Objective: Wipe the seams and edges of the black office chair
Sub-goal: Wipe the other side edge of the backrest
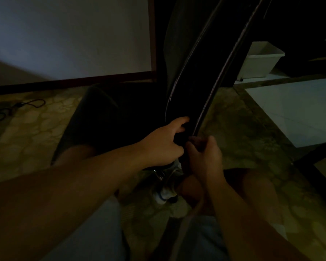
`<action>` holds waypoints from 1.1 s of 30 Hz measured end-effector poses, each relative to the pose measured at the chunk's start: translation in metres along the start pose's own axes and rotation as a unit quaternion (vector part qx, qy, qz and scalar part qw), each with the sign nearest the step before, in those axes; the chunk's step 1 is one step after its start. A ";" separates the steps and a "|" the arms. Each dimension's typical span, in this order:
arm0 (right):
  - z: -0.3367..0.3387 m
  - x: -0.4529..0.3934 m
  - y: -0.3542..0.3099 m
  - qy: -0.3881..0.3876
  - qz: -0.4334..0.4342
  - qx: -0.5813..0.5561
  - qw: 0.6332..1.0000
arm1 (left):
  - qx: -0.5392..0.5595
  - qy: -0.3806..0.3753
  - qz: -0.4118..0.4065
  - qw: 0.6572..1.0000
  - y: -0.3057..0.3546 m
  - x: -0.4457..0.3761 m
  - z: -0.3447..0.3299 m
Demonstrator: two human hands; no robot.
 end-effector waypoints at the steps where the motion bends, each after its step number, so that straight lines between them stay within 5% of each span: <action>1: 0.001 -0.001 0.002 -0.011 0.006 0.019 1.000 | 0.007 0.001 0.000 1.000 -0.001 -0.002 0.000; 5: 0.013 -0.010 -0.002 0.095 0.014 0.008 0.995 | 0.080 0.022 -0.016 0.996 -0.008 -0.008 -0.008; 9: 0.006 -0.005 -0.007 0.041 0.022 0.025 0.999 | 0.136 0.084 -0.037 0.987 -0.011 -0.013 -0.017; 12: 0.008 -0.004 -0.005 0.087 0.015 0.017 0.996 | 0.128 0.103 -0.049 0.985 -0.019 -0.012 -0.022; 17: 0.004 0.004 -0.008 0.023 0.001 0.035 0.999 | 0.105 0.064 -0.084 0.989 -0.037 -0.004 -0.028; 21: 0.006 0.002 -0.007 0.108 0.003 -0.011 0.994 | 0.119 0.060 -0.094 0.987 -0.043 -0.006 -0.026; 24: -0.002 0.006 -0.010 0.041 -0.001 0.040 0.998 | 0.135 0.060 -0.100 0.984 -0.044 -0.006 -0.025; 28: 0.000 0.006 -0.008 0.132 -0.015 -0.006 0.991 | 0.138 0.043 -0.110 0.983 -0.047 -0.006 -0.026; 33: -0.010 0.012 -0.009 0.066 0.000 0.019 0.998 | 0.169 0.027 -0.113 0.979 -0.044 -0.006 -0.022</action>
Point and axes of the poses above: each hand's wrist, its own x-axis away from the middle knuckle, its own z-axis out of the back of the hand, y = z × x, the point moved 1 cm from there along -x, towards the middle knuckle, and after that the axes turned 5 degrees about -x, right-handed, at the moved point
